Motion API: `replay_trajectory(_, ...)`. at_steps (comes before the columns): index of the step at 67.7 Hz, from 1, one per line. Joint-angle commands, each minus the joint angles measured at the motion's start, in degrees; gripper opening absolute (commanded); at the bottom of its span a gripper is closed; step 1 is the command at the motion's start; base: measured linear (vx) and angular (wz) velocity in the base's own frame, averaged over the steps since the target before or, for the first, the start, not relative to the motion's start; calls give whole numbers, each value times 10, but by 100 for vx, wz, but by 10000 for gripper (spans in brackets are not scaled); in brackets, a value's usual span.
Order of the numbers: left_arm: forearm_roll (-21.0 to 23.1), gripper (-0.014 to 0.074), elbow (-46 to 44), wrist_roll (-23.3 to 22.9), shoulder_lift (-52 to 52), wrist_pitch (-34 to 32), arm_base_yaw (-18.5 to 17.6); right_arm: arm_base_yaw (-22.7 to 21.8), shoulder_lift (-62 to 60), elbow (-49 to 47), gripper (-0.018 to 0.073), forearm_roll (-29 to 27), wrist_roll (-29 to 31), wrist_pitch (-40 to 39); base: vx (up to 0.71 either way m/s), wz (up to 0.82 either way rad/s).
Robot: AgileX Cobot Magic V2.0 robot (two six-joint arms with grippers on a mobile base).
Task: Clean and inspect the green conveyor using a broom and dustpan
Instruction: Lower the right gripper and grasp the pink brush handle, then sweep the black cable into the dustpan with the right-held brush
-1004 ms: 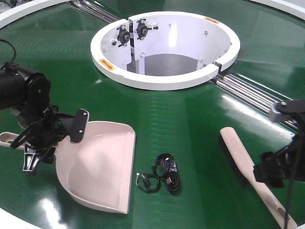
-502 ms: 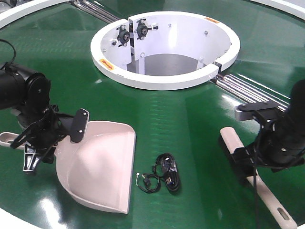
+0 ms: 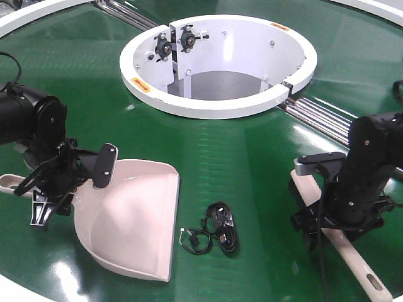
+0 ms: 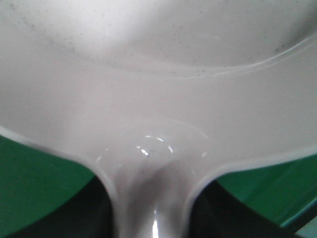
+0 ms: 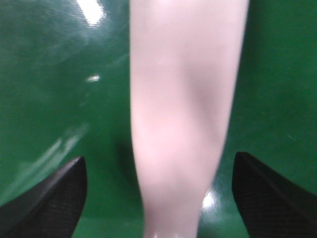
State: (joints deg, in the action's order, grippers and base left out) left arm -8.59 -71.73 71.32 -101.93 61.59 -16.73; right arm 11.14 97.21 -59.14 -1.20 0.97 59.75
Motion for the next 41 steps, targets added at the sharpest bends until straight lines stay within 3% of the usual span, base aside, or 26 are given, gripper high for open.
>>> replay_trajectory(1, 3, -8, -16, -9, 24, -10, -3, 0, -4, -15, 509, 9, -10, -10, 0, 0)
replay_trajectory(13, 3, -8, -16, -9, 24, -10, -3, 0, 5, -15, 338, 12, -21, -32, 0, 0)
replay_trajectory(30, 3, -8, -16, -9, 24, -10, -3, 0, 3, -15, -17, 31, -22, -30, 0, 0)
replay_trajectory(41, 3, -8, -16, -9, 24, -10, -3, 0, -21, -15, -9, 30, -31, -33, 0, 0)
